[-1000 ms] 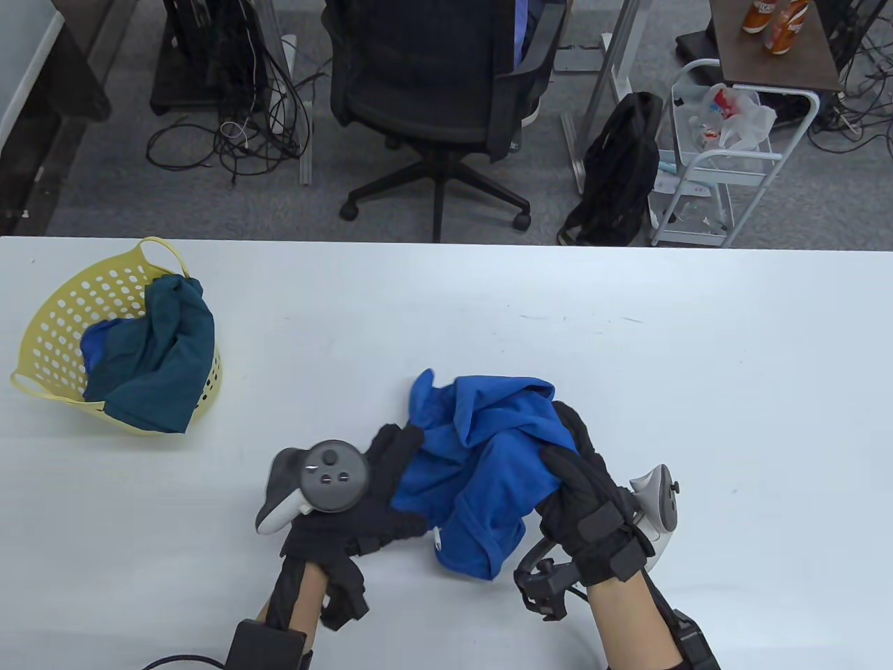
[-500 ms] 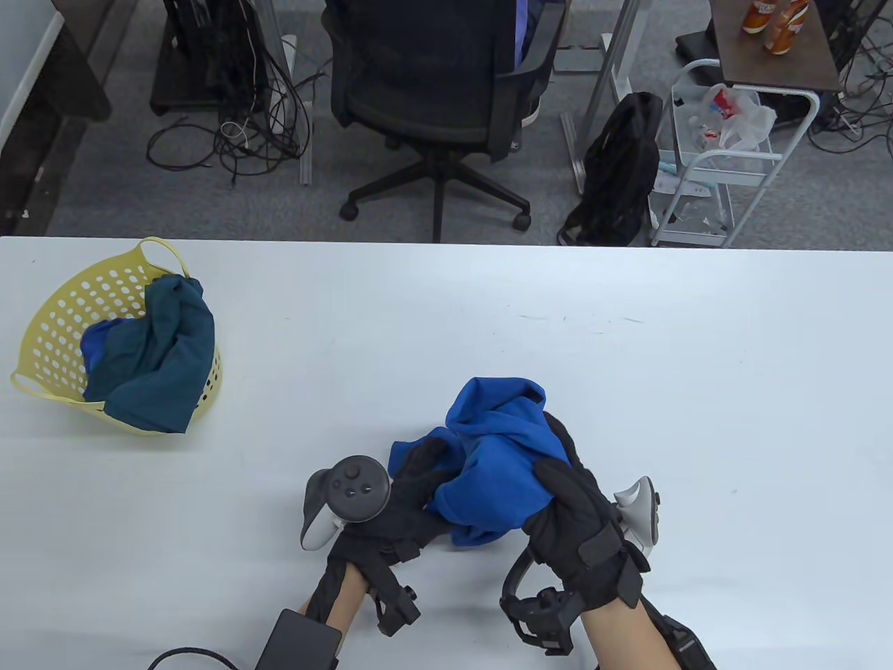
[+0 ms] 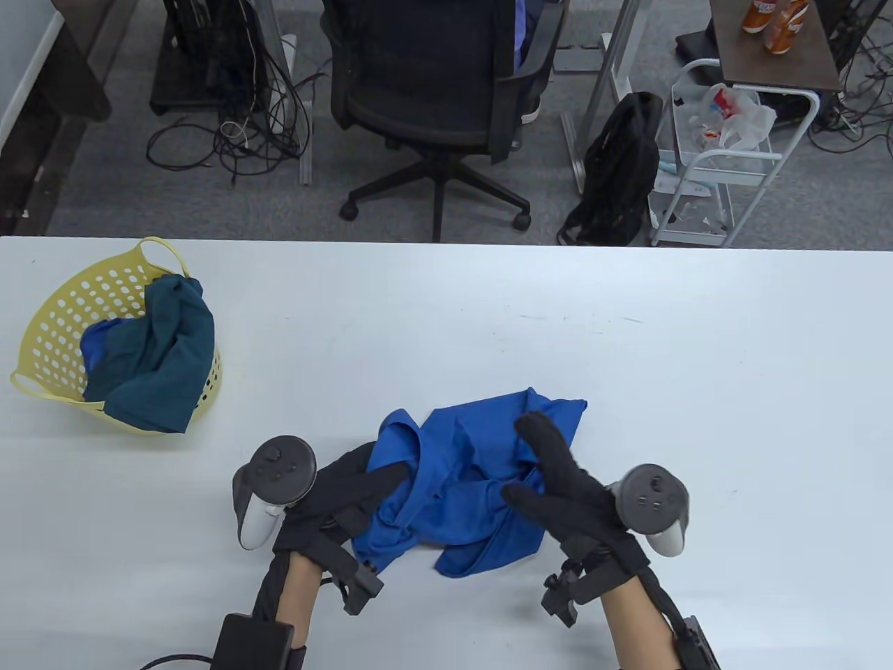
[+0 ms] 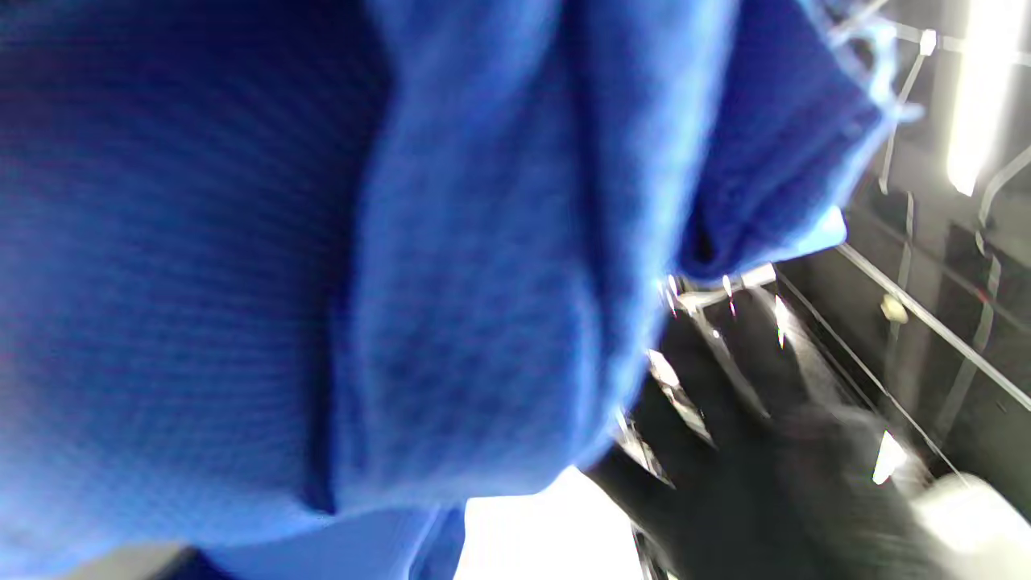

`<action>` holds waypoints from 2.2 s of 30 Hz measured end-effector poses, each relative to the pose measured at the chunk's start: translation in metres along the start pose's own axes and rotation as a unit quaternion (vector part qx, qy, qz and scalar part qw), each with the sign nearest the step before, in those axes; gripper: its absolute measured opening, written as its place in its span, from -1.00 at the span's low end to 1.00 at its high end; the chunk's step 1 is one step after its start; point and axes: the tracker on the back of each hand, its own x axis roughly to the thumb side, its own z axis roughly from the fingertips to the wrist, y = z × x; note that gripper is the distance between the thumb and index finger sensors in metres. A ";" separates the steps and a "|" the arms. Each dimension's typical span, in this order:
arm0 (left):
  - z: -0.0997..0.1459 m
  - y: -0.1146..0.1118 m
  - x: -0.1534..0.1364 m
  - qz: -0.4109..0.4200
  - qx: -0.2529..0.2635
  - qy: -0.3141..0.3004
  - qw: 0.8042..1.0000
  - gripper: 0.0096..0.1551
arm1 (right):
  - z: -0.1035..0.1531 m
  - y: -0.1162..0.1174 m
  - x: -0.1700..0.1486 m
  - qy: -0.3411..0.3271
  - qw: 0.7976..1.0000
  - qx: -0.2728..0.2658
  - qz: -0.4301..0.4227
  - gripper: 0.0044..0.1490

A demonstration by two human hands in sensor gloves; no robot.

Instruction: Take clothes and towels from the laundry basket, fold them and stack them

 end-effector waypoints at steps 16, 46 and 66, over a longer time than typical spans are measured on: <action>-0.009 -0.020 -0.017 0.090 0.006 0.047 0.995 -0.25 | -0.003 0.014 0.008 -0.003 0.996 0.089 0.023 0.31; -0.016 -0.066 -0.002 -0.161 -0.049 -0.037 0.985 -0.29 | 0.044 -0.046 0.000 0.057 0.884 -0.291 -0.362 -0.46; -0.016 -0.018 -0.061 0.007 -0.043 0.177 0.983 -0.27 | 0.010 -0.004 -0.019 0.220 0.939 -0.153 0.214 -0.33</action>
